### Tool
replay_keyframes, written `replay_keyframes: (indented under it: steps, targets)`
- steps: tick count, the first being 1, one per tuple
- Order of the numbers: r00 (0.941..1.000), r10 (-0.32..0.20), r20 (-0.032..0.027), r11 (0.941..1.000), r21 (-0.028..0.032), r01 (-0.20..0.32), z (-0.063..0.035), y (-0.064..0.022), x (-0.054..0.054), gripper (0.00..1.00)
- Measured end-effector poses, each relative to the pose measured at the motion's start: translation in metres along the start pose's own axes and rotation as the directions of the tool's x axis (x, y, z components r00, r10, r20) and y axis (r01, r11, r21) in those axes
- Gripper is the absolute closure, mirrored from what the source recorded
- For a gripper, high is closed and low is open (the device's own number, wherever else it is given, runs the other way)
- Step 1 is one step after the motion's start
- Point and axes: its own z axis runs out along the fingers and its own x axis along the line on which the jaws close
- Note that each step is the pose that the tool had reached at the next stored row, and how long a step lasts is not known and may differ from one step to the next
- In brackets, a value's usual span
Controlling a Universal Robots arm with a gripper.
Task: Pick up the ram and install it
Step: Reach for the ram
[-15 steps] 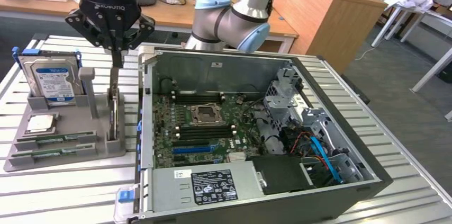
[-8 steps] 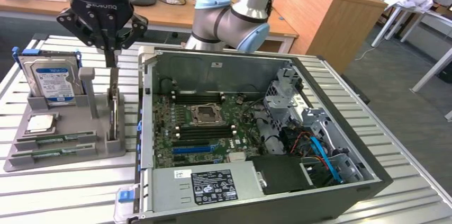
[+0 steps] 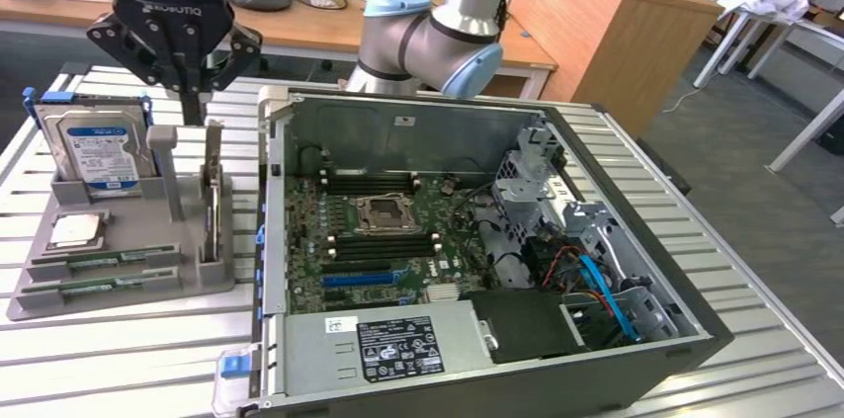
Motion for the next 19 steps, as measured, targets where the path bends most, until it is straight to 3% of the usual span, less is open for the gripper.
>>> replay_keyframes:
  steps: [19]
  targets:
    - [1.0000,0.000,0.0000,1.0000,0.0000,0.000,-0.0008,-0.0022,0.029,0.90]
